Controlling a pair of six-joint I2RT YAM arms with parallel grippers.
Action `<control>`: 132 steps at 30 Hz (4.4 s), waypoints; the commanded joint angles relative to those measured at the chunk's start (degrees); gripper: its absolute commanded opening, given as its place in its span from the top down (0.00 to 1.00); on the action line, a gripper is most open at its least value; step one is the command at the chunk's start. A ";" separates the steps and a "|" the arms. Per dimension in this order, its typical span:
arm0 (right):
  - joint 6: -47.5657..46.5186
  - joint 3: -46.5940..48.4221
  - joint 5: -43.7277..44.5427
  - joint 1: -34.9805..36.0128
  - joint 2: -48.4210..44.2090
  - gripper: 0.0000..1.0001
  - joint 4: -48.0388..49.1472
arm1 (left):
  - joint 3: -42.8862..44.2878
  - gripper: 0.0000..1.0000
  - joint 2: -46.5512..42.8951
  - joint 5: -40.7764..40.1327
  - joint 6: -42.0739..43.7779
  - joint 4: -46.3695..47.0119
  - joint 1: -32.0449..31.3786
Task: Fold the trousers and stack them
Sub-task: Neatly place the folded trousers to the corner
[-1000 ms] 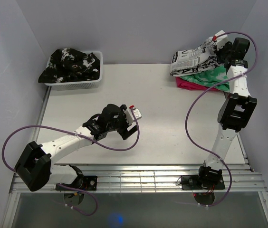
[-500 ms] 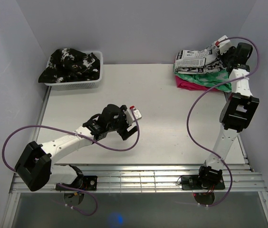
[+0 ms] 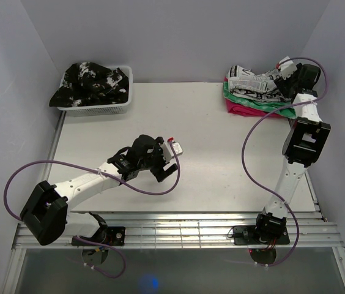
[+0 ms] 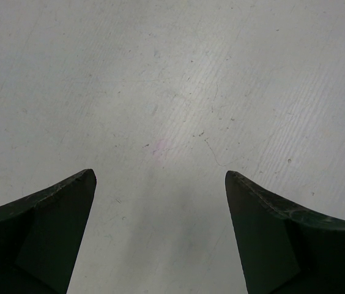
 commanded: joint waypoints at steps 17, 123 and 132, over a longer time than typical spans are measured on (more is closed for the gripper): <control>13.62 3.85 -11.31 2.22 -11.50 0.10 -14.94 | 6.98 0.02 0.24 5.91 -10.87 -4.73 4.67; 25.15 -3.78 -5.52 6.53 -21.68 0.10 -14.06 | 39.69 0.02 18.01 27.91 -16.94 -30.15 42.83; 27.17 -34.78 -26.81 9.25 -49.44 0.10 -34.39 | 29.52 0.02 10.10 24.14 -15.46 -24.34 42.83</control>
